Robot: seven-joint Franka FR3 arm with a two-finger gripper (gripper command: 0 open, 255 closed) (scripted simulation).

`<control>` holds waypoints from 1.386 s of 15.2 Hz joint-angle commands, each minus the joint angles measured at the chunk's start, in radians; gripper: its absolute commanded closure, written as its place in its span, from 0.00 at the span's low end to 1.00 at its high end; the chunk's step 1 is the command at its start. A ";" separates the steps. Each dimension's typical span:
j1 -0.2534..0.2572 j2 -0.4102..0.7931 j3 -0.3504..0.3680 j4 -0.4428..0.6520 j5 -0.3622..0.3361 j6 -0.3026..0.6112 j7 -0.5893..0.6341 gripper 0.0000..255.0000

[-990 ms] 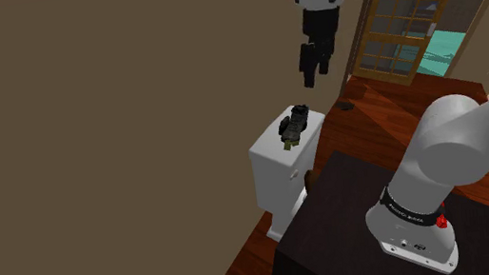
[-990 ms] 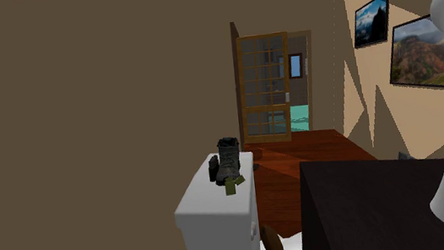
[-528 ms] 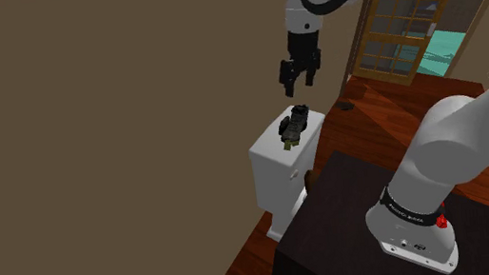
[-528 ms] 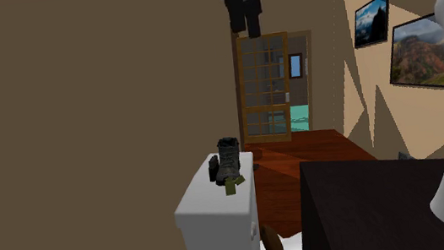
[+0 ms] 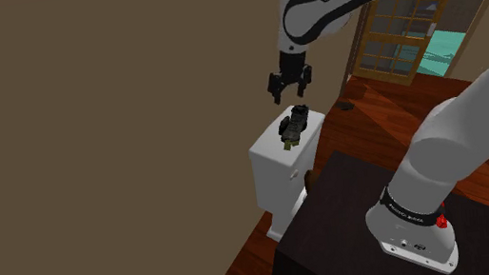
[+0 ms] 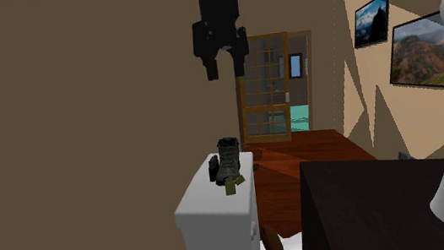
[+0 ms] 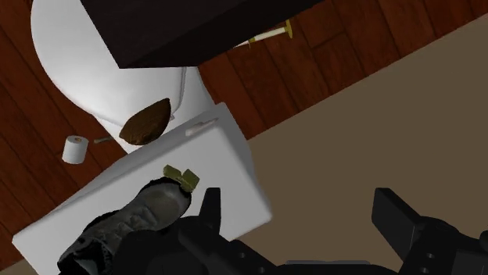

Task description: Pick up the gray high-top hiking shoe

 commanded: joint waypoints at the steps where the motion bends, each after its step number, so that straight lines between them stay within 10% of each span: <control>1: -0.020 0.069 -0.010 0.011 -0.002 0.073 0.035 0.00; 21: -0.193 0.698 -0.136 0.270 0.125 0.556 0.262 0.00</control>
